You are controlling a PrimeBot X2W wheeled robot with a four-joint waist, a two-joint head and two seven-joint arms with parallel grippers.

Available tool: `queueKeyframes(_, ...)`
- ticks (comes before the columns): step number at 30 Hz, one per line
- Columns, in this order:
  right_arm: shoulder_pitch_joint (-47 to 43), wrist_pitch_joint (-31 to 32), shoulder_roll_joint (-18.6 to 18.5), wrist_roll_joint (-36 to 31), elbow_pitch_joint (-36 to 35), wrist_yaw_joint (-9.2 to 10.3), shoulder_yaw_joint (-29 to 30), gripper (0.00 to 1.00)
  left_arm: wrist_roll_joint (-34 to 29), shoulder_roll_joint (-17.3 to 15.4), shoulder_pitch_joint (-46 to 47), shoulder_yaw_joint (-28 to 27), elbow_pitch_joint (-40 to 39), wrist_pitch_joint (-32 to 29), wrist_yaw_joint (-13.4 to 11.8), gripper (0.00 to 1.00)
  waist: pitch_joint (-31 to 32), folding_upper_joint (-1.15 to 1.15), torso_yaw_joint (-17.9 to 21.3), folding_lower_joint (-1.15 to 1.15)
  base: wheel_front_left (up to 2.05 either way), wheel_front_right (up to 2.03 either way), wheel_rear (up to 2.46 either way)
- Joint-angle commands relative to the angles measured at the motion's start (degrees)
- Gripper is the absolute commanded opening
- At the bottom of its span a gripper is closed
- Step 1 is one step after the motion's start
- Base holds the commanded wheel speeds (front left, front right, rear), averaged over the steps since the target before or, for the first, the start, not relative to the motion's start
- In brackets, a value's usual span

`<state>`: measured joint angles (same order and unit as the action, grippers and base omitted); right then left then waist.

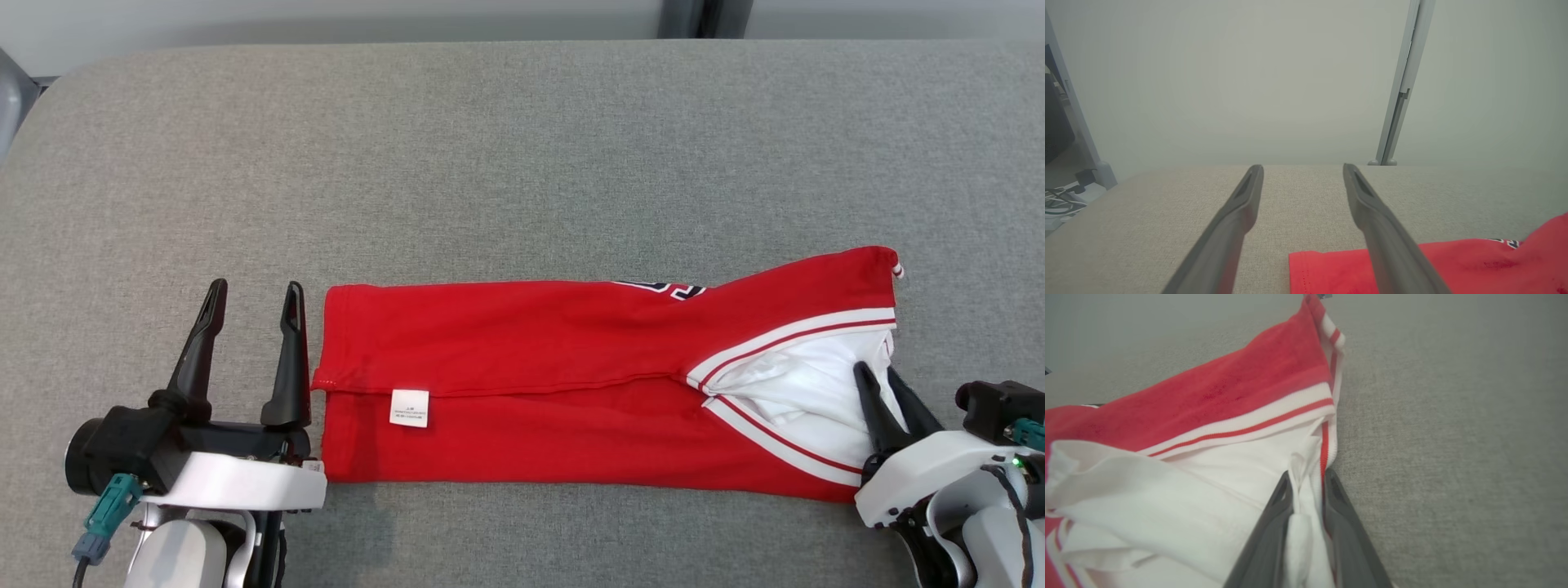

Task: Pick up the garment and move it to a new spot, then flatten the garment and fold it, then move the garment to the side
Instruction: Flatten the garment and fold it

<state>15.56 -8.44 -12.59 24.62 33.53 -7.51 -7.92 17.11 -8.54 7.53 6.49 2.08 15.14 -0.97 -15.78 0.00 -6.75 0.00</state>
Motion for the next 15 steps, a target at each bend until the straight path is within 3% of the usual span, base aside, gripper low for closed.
queueKeyframes(1,-1.0,1.3,0.1,0.7,2.0,0.06,-1.5,0.0,-0.4,-0.1,1.0,-0.4,0.1,0.0,0.4,1.0,-0.2,0.0,0.2,0.0,0.0,0.0,0.0)
queueKeyframes(7,0.9,-1.5,-2.6,4.6,1.5,0.23,-4.1,0.0,-1.1,0.2,1.4,-1.6,-0.1,0.0,1.0,1.0,-1.1,0.0,1.6,0.0,0.0,0.0,0.0)
queueKeyframes(15,1.7,-4.6,-8.0,8.2,1.7,0.15,0.0,0.0,-1.8,0.4,1.1,-3.0,0.0,0.0,2.0,1.0,-1.4,0.0,4.0,0.0,0.0,0.0,0.0)
